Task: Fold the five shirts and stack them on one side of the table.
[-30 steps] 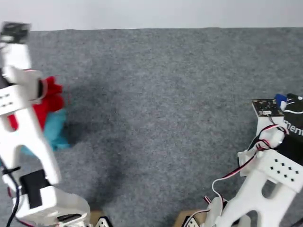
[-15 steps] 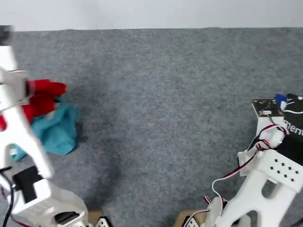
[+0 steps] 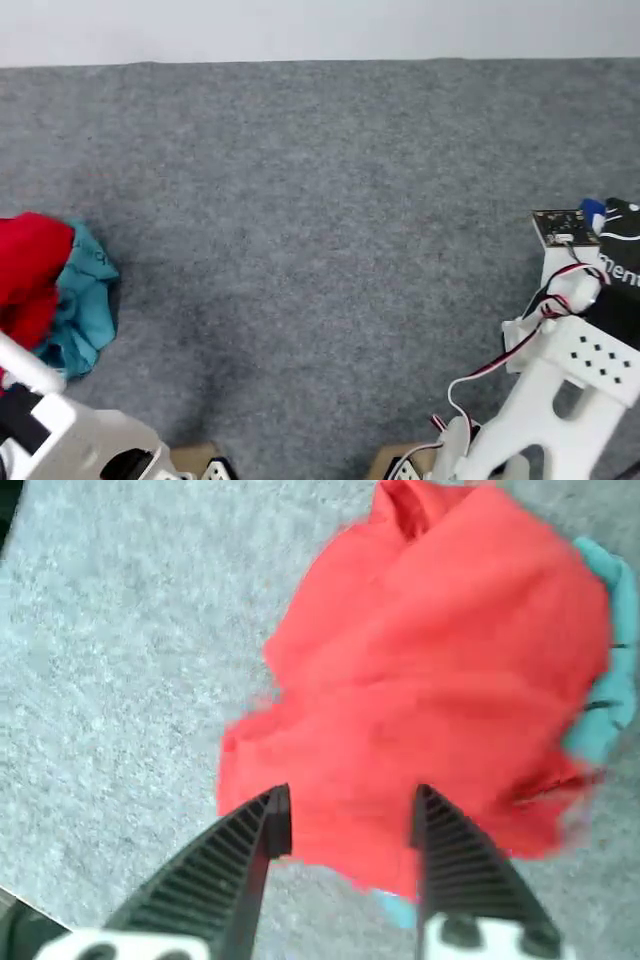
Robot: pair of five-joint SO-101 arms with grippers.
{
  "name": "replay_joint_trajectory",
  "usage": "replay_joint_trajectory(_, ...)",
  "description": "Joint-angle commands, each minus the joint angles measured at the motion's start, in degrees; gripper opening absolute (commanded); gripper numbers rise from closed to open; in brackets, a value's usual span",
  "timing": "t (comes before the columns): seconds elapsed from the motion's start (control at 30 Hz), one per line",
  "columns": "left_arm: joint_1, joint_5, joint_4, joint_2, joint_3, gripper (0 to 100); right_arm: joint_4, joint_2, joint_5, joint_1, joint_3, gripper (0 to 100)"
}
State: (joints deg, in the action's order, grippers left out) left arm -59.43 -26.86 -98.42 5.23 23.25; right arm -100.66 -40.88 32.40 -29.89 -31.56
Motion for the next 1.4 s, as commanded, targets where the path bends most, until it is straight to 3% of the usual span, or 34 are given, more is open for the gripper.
replay_joint_trajectory(0.0, 2.81, -1.05, -2.29, -5.63, 1.19, 22, -2.24, -1.8, -0.7, -0.4, 0.18, 0.9)
replay_joint_trajectory(0.1, 7.03, -2.2, -2.29, -10.9, -5.49, 22, -2.24, -1.8, -0.7, -0.4, 0.18, 0.9)
replay_joint_trajectory(0.23, 15.91, -4.31, -1.85, -17.76, -24.04, 22, -2.24, -1.8, -0.7, -0.4, 0.18, 0.9)
replay_joint_trajectory(0.33, 20.48, -3.87, 4.04, -20.57, -36.62, 21, -2.24, -1.8, -0.7, -0.48, 0.18, 0.9)
replay_joint_trajectory(0.5, 19.08, -2.55, 18.37, -21.01, -45.67, 19, -2.33, -1.8, -0.7, -0.66, 0.18, 0.9)
replay_joint_trajectory(0.8, 14.68, -8.97, 30.95, -20.92, -51.65, 19, -2.33, -1.8, -0.7, -0.66, 0.18, 0.9)
replay_joint_trajectory(0.97, 8.26, -11.69, 37.1, -14.77, -48.4, 19, -2.33, -1.8, -0.7, -0.66, 0.18, 0.9)
replay_joint_trajectory(1.07, 4.31, -11.25, 35.87, -8.79, -40.48, 18, -2.33, -1.8, -0.7, -0.66, 0.18, 0.9)
replay_joint_trajectory(1.17, 2.81, -10.46, 28.13, -6.77, -30.73, 16, -2.33, -1.8, -0.7, -0.66, 0.18, 0.9)
replay_joint_trajectory(1.37, 9.67, -10.29, 10.73, -10.11, -17.71, 15, -2.33, -1.8, -0.7, -0.48, 0.09, 0.9)
